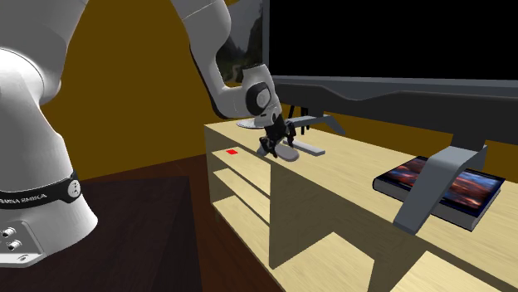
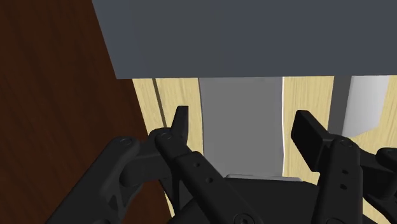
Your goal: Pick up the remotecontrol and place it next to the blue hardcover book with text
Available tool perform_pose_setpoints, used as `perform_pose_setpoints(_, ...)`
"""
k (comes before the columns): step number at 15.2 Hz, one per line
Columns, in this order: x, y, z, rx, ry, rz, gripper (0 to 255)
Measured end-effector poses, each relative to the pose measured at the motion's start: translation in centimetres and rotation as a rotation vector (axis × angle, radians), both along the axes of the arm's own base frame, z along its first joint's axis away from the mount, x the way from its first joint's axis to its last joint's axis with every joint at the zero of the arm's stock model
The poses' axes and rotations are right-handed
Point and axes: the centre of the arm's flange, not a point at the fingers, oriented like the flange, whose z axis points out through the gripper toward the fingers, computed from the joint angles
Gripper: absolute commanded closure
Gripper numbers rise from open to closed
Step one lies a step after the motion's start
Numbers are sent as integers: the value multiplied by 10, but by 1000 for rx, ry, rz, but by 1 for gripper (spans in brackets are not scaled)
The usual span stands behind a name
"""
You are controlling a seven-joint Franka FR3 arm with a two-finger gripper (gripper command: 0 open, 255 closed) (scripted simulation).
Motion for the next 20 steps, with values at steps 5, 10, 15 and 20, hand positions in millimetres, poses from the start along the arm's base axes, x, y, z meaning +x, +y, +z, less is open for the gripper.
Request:
perform_pose_setpoints(5,2,2,34,10,-18,0,255)
perform_pose_setpoints(10,1,2,50,8,-14,1,0)
perform_pose_setpoints(15,-53,10,16,-60,-184,127,0)
perform_pose_setpoints(20,-46,14,-1,-62,-211,141,0)
